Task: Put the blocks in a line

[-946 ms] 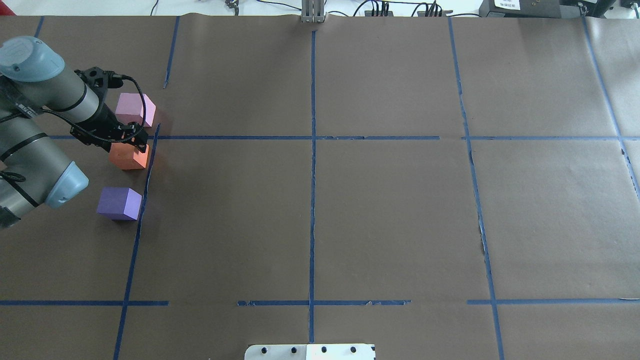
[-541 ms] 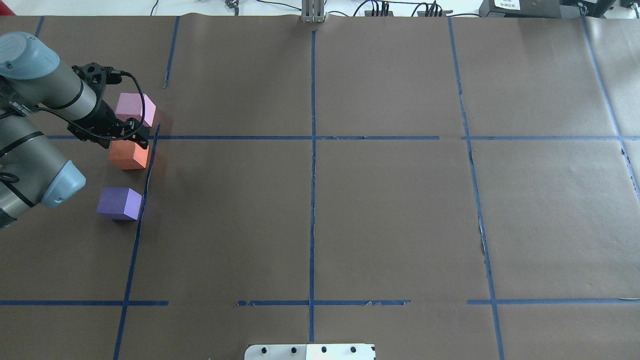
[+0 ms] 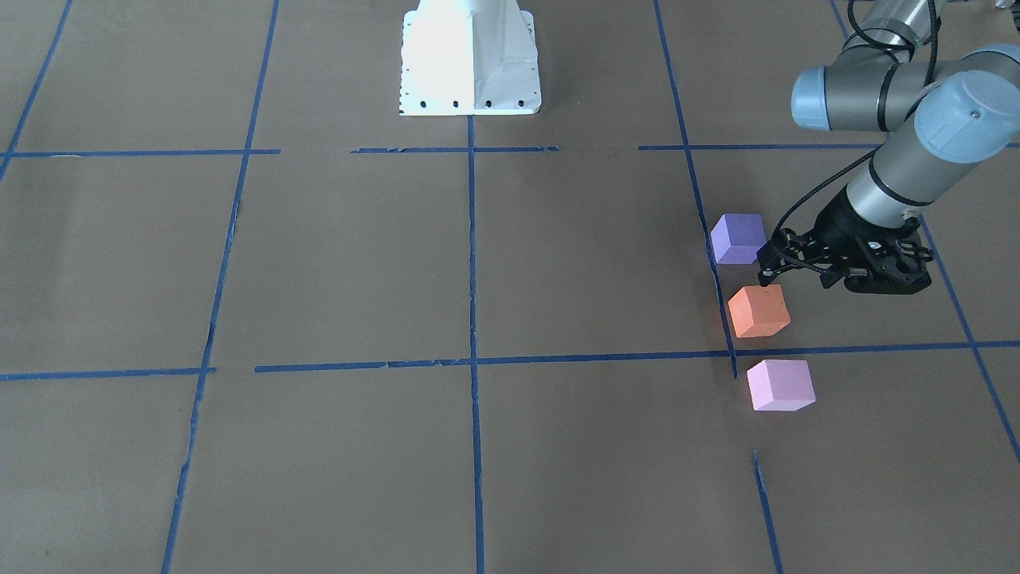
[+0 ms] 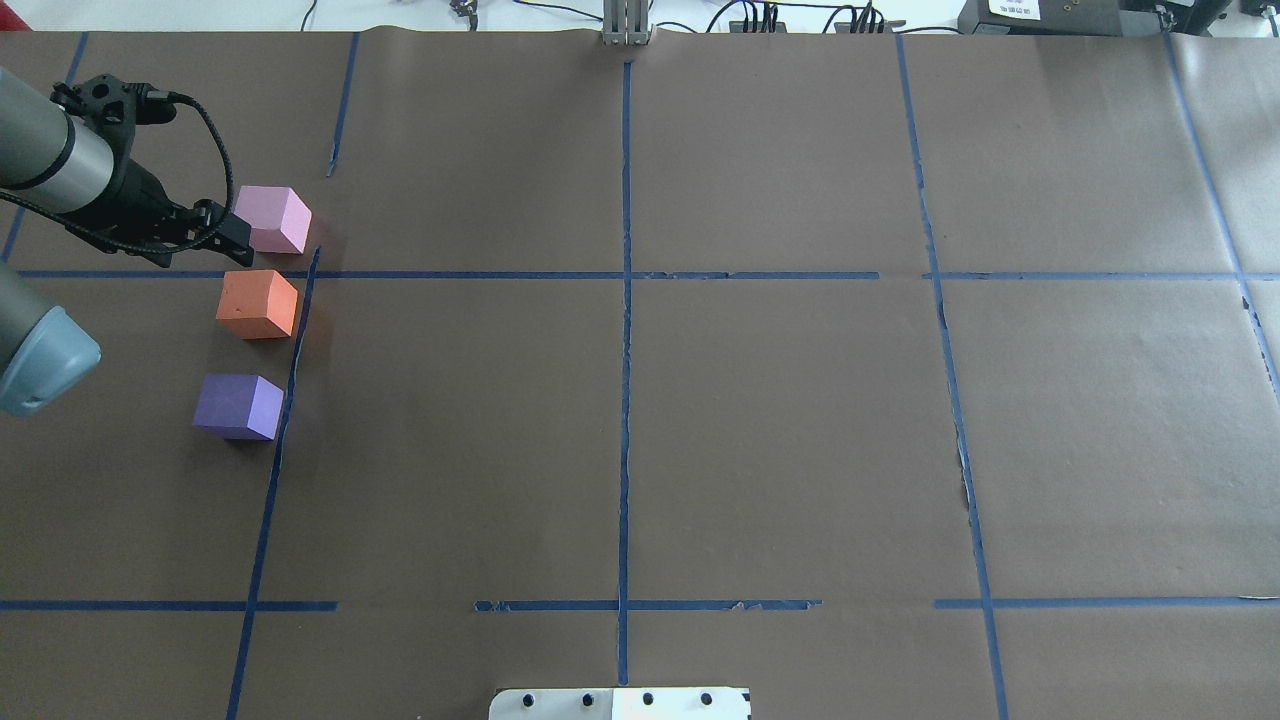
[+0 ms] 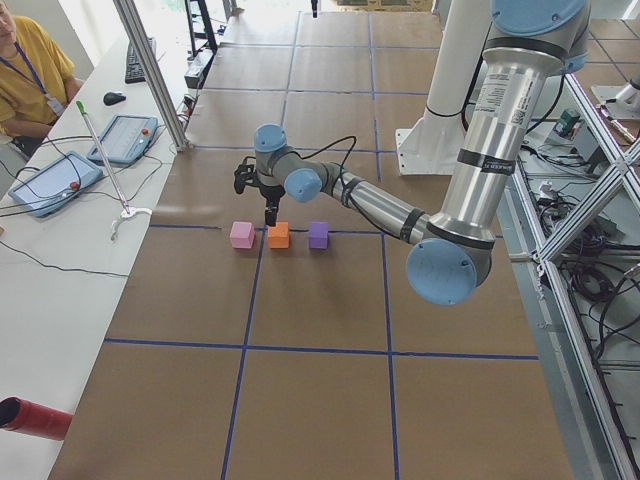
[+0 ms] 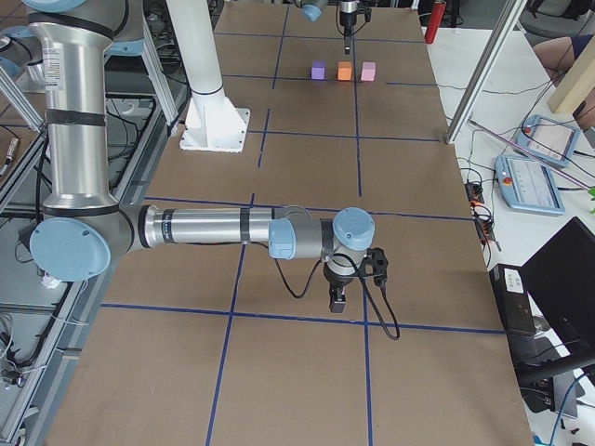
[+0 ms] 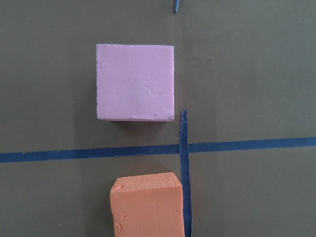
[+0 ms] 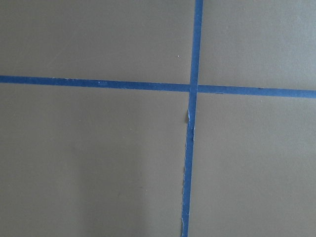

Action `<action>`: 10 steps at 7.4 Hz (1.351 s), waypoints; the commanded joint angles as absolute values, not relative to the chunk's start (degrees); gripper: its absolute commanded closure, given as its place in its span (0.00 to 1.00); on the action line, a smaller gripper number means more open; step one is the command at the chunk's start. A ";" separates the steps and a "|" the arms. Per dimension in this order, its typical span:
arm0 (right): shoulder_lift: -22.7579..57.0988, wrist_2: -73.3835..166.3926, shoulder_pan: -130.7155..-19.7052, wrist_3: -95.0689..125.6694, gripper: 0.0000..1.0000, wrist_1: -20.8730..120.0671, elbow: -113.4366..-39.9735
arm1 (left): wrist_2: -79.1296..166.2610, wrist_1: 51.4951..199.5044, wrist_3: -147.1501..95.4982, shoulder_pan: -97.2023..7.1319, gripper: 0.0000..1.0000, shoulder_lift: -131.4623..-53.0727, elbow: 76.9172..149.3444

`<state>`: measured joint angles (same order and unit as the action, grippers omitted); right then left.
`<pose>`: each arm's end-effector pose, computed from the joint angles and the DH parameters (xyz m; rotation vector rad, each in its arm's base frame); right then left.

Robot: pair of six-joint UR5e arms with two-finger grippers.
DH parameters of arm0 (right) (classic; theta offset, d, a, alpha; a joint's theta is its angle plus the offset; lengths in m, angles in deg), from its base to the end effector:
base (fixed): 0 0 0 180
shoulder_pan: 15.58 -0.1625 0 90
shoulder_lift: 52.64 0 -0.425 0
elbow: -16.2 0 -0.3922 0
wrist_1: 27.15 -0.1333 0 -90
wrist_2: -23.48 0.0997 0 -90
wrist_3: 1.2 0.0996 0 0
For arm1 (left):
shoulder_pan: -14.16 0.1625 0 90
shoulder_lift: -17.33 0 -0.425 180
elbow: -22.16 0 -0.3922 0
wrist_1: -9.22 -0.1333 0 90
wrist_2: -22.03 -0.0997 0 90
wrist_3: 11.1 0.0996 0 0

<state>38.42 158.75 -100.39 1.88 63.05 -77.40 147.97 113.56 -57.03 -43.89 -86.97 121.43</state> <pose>0.0183 -0.4901 0.6360 -0.0184 -0.7908 -0.0510 0.2501 -0.5425 0.4199 0.1176 0.8700 -0.0207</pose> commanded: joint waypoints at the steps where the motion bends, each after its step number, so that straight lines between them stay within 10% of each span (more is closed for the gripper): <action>1: 38.42 158.75 -100.39 1.88 0.00 63.03 -77.40 | 148.42 113.28 -50.53 -49.52 0.00 -84.64 121.22; 10: 38.42 158.75 -100.39 1.88 0.00 63.03 -77.40 | 152.88 103.97 -0.99 -79.70 0.01 -80.25 105.39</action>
